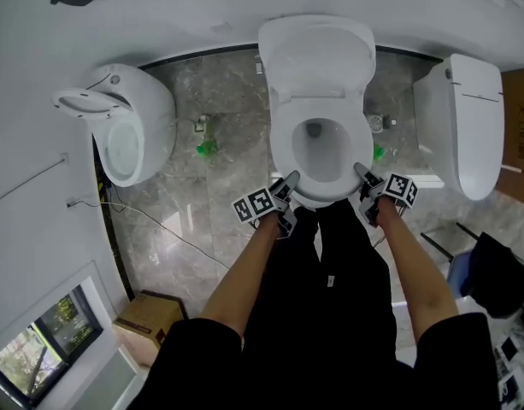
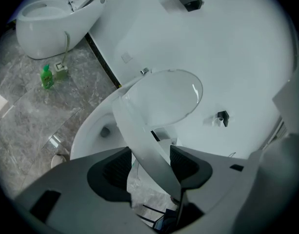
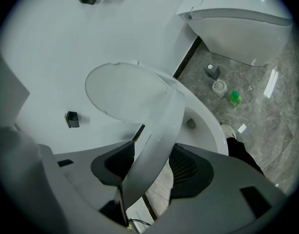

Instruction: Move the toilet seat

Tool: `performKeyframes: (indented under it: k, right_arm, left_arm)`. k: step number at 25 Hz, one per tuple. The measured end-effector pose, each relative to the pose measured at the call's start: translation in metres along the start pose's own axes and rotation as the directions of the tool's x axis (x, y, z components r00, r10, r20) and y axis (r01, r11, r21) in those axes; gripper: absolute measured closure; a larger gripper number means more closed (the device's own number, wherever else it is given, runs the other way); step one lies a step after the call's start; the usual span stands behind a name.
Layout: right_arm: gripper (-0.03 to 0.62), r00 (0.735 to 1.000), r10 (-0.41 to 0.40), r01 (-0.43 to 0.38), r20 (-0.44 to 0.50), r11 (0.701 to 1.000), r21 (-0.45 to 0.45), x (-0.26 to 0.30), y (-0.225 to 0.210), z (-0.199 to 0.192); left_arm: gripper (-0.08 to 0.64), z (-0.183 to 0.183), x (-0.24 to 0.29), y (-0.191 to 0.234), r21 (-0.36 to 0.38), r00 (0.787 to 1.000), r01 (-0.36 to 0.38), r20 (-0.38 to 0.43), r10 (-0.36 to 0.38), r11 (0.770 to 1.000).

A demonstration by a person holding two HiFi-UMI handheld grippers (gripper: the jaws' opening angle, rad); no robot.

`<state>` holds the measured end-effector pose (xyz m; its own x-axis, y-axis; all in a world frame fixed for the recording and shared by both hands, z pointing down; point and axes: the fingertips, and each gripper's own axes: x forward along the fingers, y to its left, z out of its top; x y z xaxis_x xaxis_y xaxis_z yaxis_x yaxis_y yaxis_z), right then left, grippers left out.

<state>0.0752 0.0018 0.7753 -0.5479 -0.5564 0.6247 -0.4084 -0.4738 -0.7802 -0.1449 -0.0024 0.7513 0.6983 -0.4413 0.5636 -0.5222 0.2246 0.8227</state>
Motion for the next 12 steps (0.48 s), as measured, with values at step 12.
performKeyframes:
  k: [12]
  right_arm:
    - [0.365,0.998,-0.010,0.009,-0.066,1.000,-0.006,-0.006,0.007,0.009]
  left_arm:
    - [0.299,0.004,0.006,-0.016,0.021,1.000,0.011,0.018,-0.011,1.000]
